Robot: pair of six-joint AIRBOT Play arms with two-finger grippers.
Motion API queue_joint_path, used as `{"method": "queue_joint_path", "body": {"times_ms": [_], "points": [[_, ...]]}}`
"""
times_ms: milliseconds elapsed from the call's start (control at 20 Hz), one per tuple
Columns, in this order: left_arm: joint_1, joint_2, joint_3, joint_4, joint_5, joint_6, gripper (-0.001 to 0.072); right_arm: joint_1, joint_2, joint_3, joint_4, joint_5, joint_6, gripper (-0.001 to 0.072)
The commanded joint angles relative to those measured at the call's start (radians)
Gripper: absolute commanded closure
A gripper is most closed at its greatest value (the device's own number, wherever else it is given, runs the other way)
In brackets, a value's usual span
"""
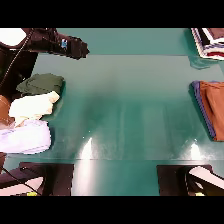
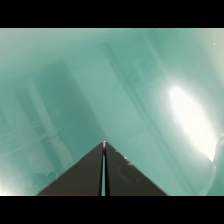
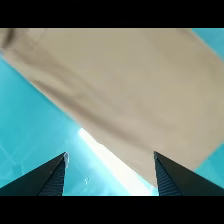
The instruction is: Fold the shirts.
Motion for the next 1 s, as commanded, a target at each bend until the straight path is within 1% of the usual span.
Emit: {"method": "queue_joint_path", "body": {"times_ms": [0, 100, 250, 300, 450, 500, 550, 750, 950], "points": [[-0.001, 0.001, 0.000, 0.000, 0.000, 0.000, 0.0680, 0.034, 0.037, 0.006, 0.086, -0.028, -0.005, 0.0101], [-0.001, 0.001, 0.000, 0.000, 0.001, 0.000, 0.0680, 0.141, 0.060, 0.038, 0.156, -0.071, -0.005, 0.0100], [0.000, 0.001, 0.000, -0.001, 0.000, 0.000, 0.0680, 0.361, 0.062, 0.096, 0.160, -0.104, -0.005, 0.0101], [0.000, 0.001, 0.000, -0.001, 0.004, 0.000, 0.0680, 0.440, 0.054, 0.115, 0.159, -0.109, -0.005, 0.0116], [0.000, 0.001, 0.000, -0.002, 0.012, 0.000, 0.0680, 0.648, 0.021, 0.161, 0.143, -0.113, -0.006, 0.0379], [0.000, 0.001, 0.000, -0.002, 0.011, 0.000, 0.0680, 0.705, 0.010, 0.171, 0.143, -0.113, -0.007, 0.0509], [0.000, 0.001, 0.000, -0.002, 0.011, 0.000, 0.0679, 0.758, -0.001, 0.181, 0.143, -0.113, -0.023, 0.0686], [0.000, 0.001, 0.000, -0.002, 0.011, 0.000, 0.0679, 0.890, -0.014, 0.188, 0.143, -0.126, -0.032, 0.0696], [0.000, 0.001, 0.000, -0.002, 0.011, 0.000, 0.0680, 0.911, -0.014, 0.188, 0.143, -0.118, -0.032, 0.0696]]}}
